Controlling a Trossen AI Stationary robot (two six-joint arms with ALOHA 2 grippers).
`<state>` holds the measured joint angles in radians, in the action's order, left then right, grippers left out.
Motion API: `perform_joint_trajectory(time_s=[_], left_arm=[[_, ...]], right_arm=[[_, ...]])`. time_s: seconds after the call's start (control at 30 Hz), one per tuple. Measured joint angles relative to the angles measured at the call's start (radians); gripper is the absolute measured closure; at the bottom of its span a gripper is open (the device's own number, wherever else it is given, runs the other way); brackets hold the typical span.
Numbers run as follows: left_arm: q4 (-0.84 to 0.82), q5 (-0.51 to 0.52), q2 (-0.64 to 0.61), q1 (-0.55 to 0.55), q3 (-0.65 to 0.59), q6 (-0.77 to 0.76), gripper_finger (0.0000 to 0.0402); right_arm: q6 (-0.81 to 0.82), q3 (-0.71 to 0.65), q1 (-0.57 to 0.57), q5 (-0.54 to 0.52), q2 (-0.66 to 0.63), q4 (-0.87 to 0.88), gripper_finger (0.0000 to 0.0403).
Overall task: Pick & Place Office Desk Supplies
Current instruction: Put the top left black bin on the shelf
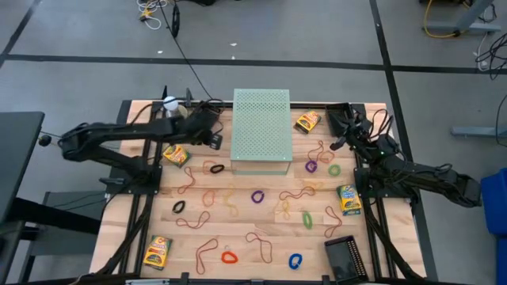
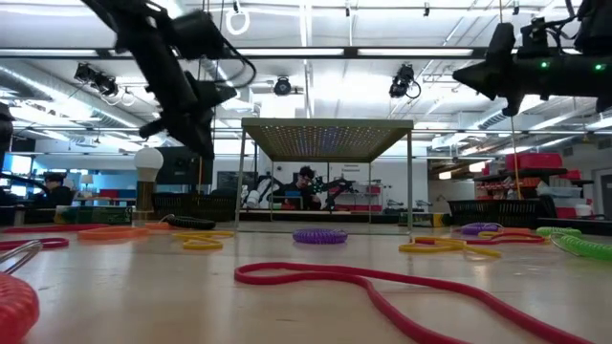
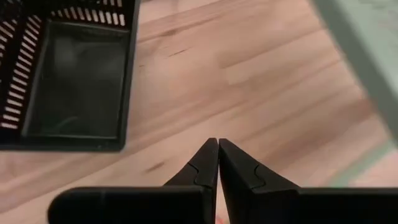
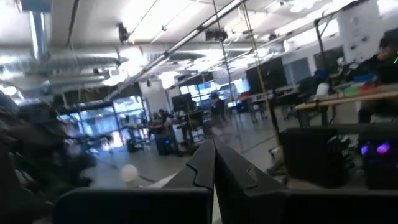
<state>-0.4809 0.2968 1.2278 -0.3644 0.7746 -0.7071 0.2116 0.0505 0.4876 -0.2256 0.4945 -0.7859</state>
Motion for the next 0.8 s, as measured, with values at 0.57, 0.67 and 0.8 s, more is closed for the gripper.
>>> perform_joint_trajectory(time_s=[0.57,0.67,0.8], left_arm=[[-0.03,0.047,0.292,-0.167,0.119,0.151,0.025],[-0.012,0.046,0.316,-0.182,0.119,0.199,0.0247],[0.003,0.036,0.348,-0.197,0.119,0.256,0.0264]], right_arm=[[0.064,0.399,-0.041,0.012,0.206,0.793,0.0384],[0.036,0.463,-0.041,0.006,0.245,0.839,0.0378],[0.028,0.501,-0.041,-0.014,0.273,0.834,0.0377]])
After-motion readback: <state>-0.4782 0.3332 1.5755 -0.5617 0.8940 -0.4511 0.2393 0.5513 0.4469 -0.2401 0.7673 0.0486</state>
